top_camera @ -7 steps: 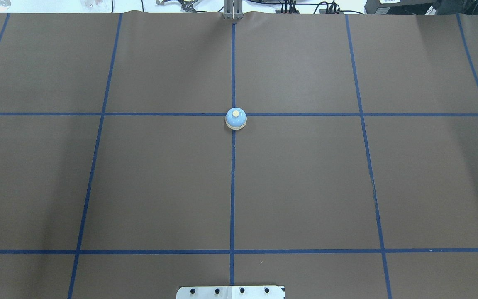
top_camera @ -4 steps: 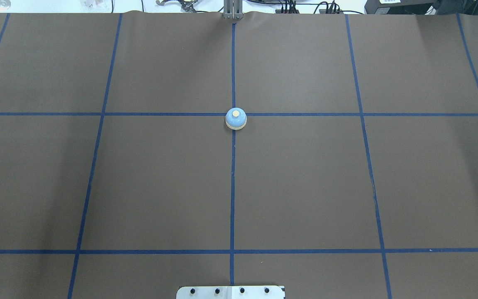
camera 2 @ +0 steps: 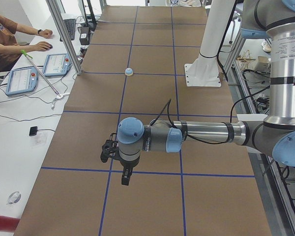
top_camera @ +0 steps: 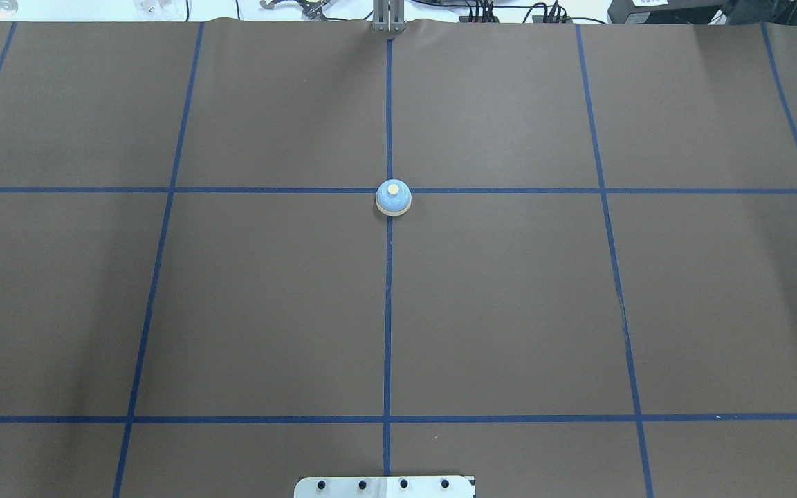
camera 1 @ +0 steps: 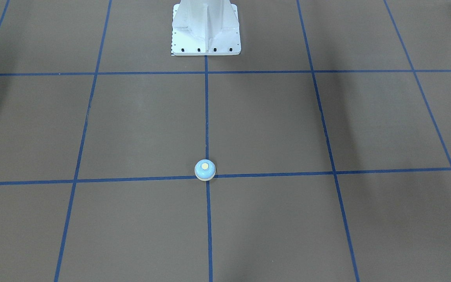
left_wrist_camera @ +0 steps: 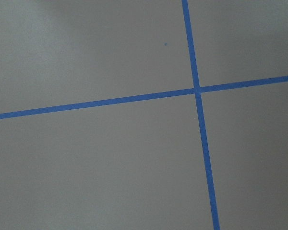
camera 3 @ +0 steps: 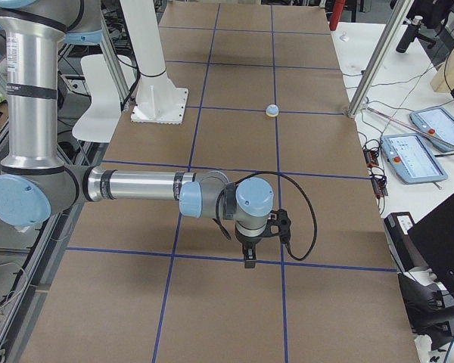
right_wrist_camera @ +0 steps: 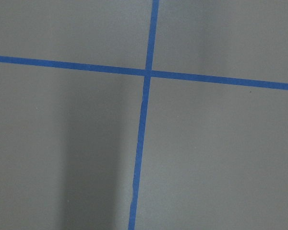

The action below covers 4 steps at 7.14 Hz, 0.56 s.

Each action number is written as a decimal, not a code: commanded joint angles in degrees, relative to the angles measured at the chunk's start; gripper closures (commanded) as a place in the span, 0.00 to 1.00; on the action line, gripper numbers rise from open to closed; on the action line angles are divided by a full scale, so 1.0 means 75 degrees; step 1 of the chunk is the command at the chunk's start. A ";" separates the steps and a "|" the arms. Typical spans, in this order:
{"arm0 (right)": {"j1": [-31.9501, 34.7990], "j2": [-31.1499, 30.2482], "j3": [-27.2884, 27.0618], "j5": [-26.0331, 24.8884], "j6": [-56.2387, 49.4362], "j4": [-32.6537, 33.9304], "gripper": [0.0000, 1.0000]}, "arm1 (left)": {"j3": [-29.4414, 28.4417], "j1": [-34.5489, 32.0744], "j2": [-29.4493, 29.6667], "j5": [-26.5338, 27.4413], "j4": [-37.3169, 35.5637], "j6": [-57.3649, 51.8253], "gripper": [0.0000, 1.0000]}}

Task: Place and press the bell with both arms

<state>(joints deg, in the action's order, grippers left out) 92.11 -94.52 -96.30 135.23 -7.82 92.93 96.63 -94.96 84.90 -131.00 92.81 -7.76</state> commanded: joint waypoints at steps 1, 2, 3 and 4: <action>0.0000 0.0040 0.0007 0.0005 0.0000 -0.0016 0.00 | 0.0007 0.0005 0.0023 0.0041 0.0001 0.0004 0.00; 0.0000 0.0028 0.0031 0.0016 0.0000 -0.0016 0.00 | 0.0007 0.0005 0.0047 0.0041 0.0001 0.0004 0.00; 0.0000 0.0028 0.0042 0.0005 0.0000 -0.0016 0.00 | 0.0007 0.0005 0.0059 0.0041 0.0001 0.0004 0.00; 0.0000 0.0040 0.0008 0.0005 0.0000 -0.0016 0.00 | 0.0007 0.0005 0.0070 0.0041 0.0001 0.0004 0.00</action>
<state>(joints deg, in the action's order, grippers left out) 92.11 -94.28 -96.09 135.28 -7.82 92.82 96.68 -94.92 85.31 -130.70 92.81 -7.73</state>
